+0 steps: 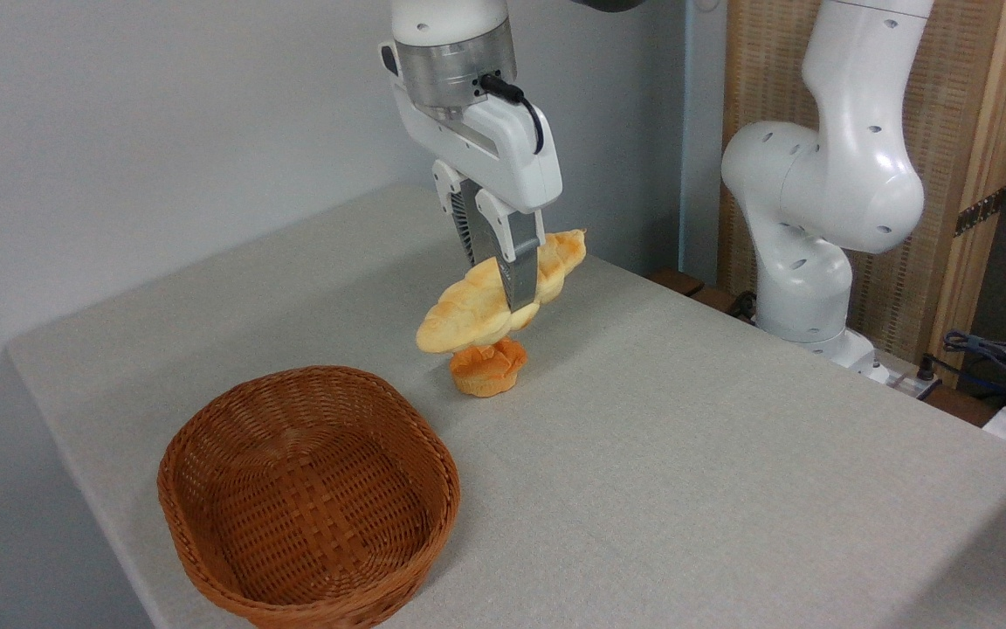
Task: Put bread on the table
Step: 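Lower the bread roll onto the table and open the gripper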
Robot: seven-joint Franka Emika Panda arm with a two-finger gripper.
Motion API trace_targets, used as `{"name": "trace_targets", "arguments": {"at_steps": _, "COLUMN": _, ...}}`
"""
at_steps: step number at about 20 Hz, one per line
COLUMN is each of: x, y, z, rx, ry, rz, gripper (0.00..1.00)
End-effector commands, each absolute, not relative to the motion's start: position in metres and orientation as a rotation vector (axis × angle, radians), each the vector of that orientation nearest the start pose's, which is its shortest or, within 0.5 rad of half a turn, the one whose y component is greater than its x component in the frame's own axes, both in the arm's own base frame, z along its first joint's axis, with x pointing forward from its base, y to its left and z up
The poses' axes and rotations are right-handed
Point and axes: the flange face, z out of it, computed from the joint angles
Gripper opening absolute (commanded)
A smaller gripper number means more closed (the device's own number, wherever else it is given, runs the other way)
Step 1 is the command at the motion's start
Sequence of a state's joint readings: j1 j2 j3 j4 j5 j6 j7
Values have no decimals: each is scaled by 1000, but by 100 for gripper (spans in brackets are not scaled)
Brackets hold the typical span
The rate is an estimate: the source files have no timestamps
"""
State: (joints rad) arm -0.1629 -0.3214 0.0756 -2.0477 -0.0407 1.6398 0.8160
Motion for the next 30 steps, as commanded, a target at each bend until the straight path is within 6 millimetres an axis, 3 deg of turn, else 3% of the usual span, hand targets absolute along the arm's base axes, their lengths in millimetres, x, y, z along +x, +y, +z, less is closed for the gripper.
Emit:
{"name": "trace_targets", "arguments": {"at_steps": 1, "x": 439, "y": -35, "z": 570, "rx": -2925, "ry": 1425, "rz": 121, "gripper": 100}}
{"name": "trace_targets", "arguments": {"at_steps": 12, "x": 440, "y": -33, "z": 574, "rx": -2930, "ry": 1417, "rz": 102, "gripper": 100}}
{"name": "trace_targets", "arguments": {"at_steps": 14, "x": 443, "y": -19, "z": 579, "rx": -2959, "ry": 1381, "rz": 74, "gripper": 100}}
{"name": "trace_targets", "arguments": {"at_steps": 22, "x": 448, "y": -24, "z": 590, "rx": -2955, "ry": 1383, "rz": 32, "gripper": 100}}
{"name": "trace_targets", "arguments": {"at_steps": 26, "x": 465, "y": -31, "z": 604, "rx": -2961, "ry": 1330, "rz": -2, "gripper": 100}}
{"name": "trace_targets", "arguments": {"at_steps": 30, "x": 508, "y": -44, "z": 628, "rx": -2997, "ry": 1190, "rz": -71, "gripper": 100}}
